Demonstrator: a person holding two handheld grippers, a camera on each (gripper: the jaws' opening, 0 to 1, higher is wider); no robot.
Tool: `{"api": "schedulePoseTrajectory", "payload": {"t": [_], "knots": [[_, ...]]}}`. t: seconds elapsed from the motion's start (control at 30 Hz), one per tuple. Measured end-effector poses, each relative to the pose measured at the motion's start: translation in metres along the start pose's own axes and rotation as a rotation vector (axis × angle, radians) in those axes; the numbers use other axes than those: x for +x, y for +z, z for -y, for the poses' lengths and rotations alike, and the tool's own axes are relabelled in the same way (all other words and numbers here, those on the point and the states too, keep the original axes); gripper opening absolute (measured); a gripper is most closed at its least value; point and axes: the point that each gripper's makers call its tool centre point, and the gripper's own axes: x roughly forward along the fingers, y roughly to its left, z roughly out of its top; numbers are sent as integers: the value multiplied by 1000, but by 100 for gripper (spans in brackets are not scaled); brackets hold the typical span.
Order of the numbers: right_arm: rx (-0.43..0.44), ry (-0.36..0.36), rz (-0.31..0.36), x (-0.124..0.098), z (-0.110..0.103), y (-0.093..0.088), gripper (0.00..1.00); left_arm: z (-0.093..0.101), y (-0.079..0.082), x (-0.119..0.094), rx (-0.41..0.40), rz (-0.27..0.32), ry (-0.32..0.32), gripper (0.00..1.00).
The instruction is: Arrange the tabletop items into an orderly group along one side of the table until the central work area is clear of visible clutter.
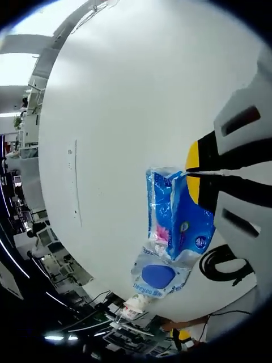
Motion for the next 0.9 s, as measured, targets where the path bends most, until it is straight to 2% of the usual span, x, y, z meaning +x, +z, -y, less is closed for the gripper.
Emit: {"api": "schedulePoseTrajectory", "payload": {"t": [0.2, 0.47, 0.9], "knots": [[71, -18, 28, -9, 8, 0, 0, 3, 3, 1, 6, 3, -8, 26], [55, -21, 9, -9, 11, -4, 0, 1, 2, 2, 6, 0, -12, 26], [15, -20, 12, -12, 13, -1, 9, 3, 0, 2, 3, 2, -22, 27]]}}
